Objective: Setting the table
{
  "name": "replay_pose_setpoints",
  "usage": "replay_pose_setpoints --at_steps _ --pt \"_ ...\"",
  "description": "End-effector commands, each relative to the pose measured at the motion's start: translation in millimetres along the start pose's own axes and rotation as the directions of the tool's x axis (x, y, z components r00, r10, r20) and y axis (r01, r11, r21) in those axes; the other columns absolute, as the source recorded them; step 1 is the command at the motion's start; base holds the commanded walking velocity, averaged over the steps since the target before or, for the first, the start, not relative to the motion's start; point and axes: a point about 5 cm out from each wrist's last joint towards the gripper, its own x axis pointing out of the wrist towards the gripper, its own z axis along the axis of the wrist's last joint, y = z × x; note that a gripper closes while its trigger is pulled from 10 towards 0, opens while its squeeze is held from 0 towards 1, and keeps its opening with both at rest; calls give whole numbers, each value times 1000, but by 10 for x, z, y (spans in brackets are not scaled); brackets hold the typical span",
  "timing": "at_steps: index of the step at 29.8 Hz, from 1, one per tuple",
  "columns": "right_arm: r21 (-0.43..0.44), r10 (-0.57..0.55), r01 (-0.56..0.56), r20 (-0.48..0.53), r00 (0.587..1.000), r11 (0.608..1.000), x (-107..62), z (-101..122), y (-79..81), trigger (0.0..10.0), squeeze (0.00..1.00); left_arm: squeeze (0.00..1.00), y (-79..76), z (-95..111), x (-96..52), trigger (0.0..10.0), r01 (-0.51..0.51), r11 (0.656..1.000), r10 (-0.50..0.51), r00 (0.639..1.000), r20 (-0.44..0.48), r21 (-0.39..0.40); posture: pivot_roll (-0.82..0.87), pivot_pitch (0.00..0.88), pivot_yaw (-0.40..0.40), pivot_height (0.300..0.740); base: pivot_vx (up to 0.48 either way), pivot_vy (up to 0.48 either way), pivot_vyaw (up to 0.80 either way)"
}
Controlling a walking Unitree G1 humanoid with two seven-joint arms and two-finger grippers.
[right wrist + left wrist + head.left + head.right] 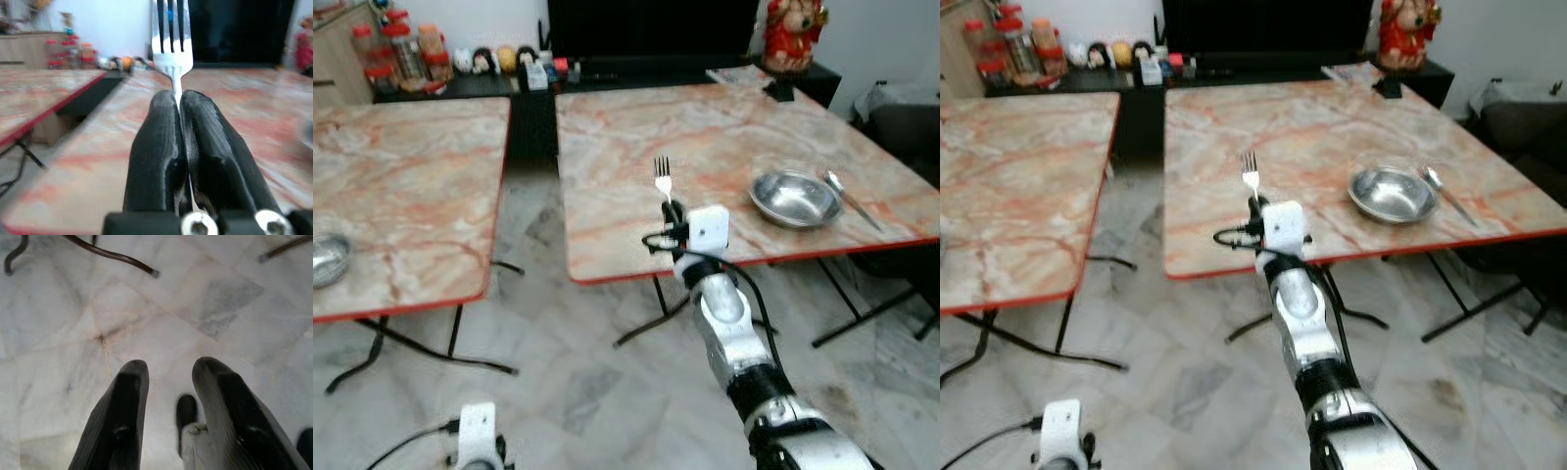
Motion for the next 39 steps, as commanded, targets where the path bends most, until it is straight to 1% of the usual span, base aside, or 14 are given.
replay_pose_setpoints --at_steps 1,9,12,19,22,24,25,27,28,29,34,35,37,39 --pt "-1 -2 2 18 1000 1000 18 43 -12 10000 0 0 -35 -24 -8 10000 12 1000 -12 1000 -7 1 -29 0 16 740 0 -480 0" --pt "-12 2 -3 -74 997 1000 -132 -195 -37 10000 0 0 -37 -30 -12 10000 9 1000 -9 1000 -6 -19 -26 0 11 740 0 -78 0" --pt "-35 -8 0 -233 972 999 -428 -578 -108 10000 0 0 -41 -56 -22 10000 10 999 -10 1000 -7 -43 -29 0 7 740 0 0 0" --pt "-18 -24 18 -392 920 1000 -710 -896 -170 10000 0 0 -58 -59 -25 10000 21 998 -22 1000 -5 -56 -36 0 8 740 0 0 0" --pt "-23 -46 39 -492 869 999 -921 -1088 -217 10000 0 0 -69 -67 -26 10000 29 998 -30 999 -11 -55 -36 0 8 740 0 0 0" --pt "-4 -57 68 -592 804 998 -1139 -1262 -254 10000 0 0 -83 -66 -26 10000 36 998 -36 999 -13 -56 -37 0 8 740 0 0 0" --pt "-4 -57 68 -592 804 998 -1139 -1262 -254 10000 0 0 -83 -66 -26 10000 36 998 -36 999 -13 -56 -37 0 8 740 0 0 0" --pt "12 -59 95 -702 710 995 -1418 -1445 -281 10000 0 0 -97 -64 -23 10000 38 998 -39 999 -21 -44 -35 0 8 740 0 0 0" --pt "12 -59 95 -702 710 995 -1418 -1445 -281 10000 0 0 -97 -64 -23 10000 38 998 -39 999 -21 -44 -35 0 8 740 0 0 0" --pt "7 -69 114 -762 643 993 -1612 -1546 -303 10000 0 0 -101 -61 -21 10000 40 998 -41 999 -21 -44 -38 0 11 740 259 0 0" --pt "-29 -119 184 -856 504 983 -2004 -1697 -379 10000 0 0 -102 -59 -20 10000 42 998 -43 999 -21 -43 -40 0 17 740 286 0 0" --pt "-56 -150 217 -883 444 975 -2160 -1741 -422 10000 0 0 -103 -58 -20 10000 44 998 -45 999 -21 -42 -40 0 18 740 307 0 0" --pt "-63 -161 238 -895 416 969 -2240 -1760 -441 10000 0 0 -103 -57 -20 10000 44 998 -45 999 -20 -41 -39 0 19 740 311 0 0" --pt "-59 -158 242 -896 415 969 -2269 -1764 -444 10000 0 0 -99 -53 -17 10000 44 998 -44 999 -21 -39 -39 0 19 740 326 0 0"
